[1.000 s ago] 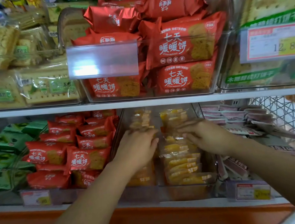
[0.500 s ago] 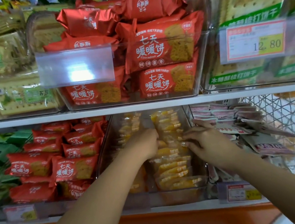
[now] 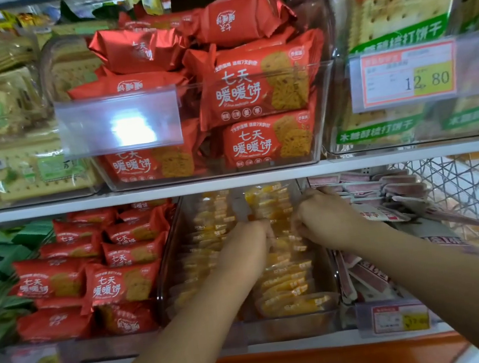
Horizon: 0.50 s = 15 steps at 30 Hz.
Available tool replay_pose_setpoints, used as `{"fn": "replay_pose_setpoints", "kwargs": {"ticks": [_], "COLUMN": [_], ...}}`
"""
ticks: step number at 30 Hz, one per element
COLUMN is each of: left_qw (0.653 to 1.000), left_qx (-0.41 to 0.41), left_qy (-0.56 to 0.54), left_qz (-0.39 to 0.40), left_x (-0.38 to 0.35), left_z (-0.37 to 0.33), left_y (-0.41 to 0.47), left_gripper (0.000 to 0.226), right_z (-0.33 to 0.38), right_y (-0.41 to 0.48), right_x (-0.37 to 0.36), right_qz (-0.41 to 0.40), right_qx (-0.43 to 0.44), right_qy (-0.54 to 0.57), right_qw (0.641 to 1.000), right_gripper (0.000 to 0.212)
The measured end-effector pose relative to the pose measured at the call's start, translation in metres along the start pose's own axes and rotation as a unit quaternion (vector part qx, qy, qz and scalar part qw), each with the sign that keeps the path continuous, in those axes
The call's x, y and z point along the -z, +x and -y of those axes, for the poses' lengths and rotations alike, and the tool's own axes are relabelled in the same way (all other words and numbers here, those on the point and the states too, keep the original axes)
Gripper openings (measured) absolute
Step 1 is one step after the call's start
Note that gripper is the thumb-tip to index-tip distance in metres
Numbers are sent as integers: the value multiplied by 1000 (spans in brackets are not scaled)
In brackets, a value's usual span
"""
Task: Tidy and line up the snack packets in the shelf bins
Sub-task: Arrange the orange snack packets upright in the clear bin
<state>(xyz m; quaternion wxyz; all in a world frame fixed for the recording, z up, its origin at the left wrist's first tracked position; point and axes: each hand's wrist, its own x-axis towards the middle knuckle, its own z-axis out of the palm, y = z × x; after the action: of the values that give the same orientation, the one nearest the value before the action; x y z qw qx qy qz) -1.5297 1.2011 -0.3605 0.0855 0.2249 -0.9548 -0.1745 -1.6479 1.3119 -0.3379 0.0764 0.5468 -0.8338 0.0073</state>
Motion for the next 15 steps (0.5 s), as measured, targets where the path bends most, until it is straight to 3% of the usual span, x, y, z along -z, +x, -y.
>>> {"fn": "replay_pose_setpoints", "kwargs": {"ticks": [3, 6, 9, 11, 15], "left_qw": [993, 992, 996, 999, 995], "left_qx": [-1, 1, 11, 15, 17], "left_qy": [-114, -127, -84, -26, 90], "left_qz": [16, 1, -41, -40, 43], "left_x": [4, 20, 36, 38, 31], "left_z": [2, 13, 29, 36, 30], "left_y": [-7, -19, -38, -48, -50], "left_gripper": [16, 29, 35, 33, 44], "right_z": [-1, -9, -12, -7, 16], "right_y": [1, -11, -34, -50, -70], "right_x": [0, -9, -22, -24, -18], "right_qz": [25, -17, -113, -134, -42], "right_qx": [9, 19, 32, 45, 82], "right_qy": [5, 79, 182, 196, 158], "right_qw": [1000, 997, 976, 970, 983], "right_gripper": [17, 17, 14, 20, 59]}}
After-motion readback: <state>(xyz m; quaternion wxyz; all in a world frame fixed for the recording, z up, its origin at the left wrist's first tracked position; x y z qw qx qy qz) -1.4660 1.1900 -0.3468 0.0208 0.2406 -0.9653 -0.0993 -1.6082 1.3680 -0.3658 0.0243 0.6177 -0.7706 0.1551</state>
